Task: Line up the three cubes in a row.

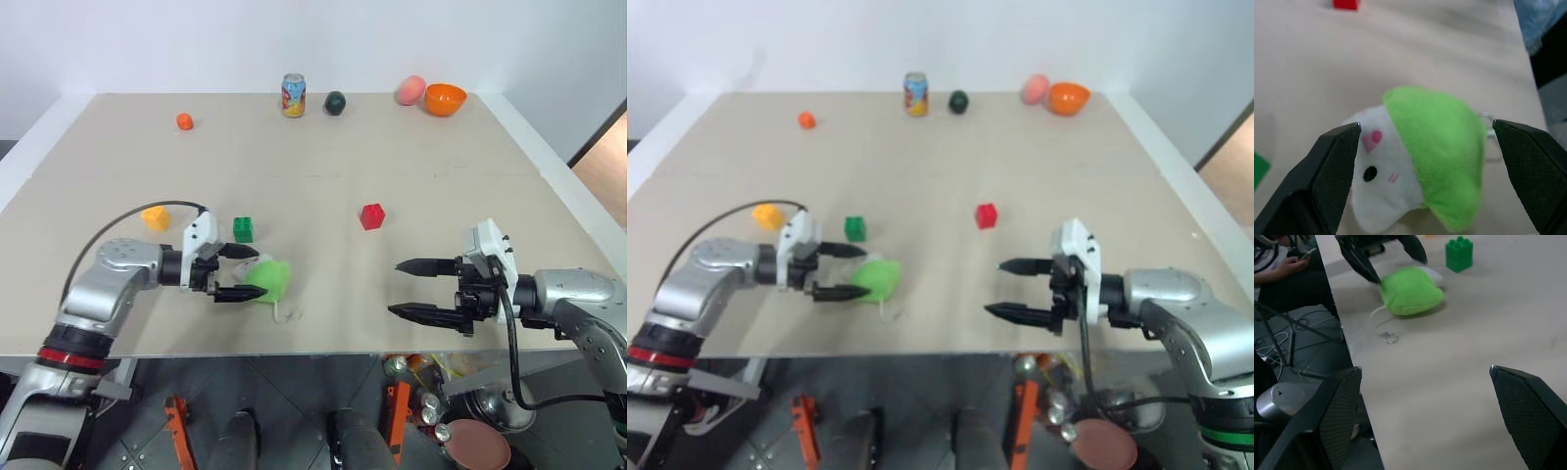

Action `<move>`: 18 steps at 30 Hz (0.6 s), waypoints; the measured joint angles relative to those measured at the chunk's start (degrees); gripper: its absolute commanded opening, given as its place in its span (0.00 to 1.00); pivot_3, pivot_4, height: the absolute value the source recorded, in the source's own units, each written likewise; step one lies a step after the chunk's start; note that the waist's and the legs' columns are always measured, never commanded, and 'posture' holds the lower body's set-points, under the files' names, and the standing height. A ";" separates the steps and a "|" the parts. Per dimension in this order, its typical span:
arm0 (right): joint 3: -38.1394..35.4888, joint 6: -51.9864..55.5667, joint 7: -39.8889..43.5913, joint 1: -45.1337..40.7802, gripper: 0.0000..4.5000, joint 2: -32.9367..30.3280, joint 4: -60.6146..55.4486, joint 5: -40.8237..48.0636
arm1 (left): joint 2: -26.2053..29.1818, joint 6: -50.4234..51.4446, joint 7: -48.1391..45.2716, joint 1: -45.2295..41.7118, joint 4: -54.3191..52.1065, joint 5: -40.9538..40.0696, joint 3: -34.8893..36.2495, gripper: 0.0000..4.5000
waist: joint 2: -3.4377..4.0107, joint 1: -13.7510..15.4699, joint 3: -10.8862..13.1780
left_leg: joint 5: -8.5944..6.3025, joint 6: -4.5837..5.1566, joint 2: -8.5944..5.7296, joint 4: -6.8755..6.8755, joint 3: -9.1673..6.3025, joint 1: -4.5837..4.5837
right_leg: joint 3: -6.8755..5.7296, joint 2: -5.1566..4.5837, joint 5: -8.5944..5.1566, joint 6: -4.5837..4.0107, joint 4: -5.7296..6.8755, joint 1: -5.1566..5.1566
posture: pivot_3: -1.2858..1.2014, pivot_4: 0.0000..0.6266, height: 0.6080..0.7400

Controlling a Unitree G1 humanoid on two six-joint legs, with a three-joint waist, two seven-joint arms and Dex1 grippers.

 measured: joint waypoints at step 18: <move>1.17 -0.01 -2.08 2.37 0.96 0.87 -1.50 0.01 | -5.18 -6.90 -0.44 -2.12 9.71 4.48 0.61 0.01 | 0.01 0.54 -0.01 | 0.00 0.00 0.00 0.23 0.01 0.01 | 0.04 -0.01 0.13 0.11 0.07 0.11 | 0.52 0.24 1.00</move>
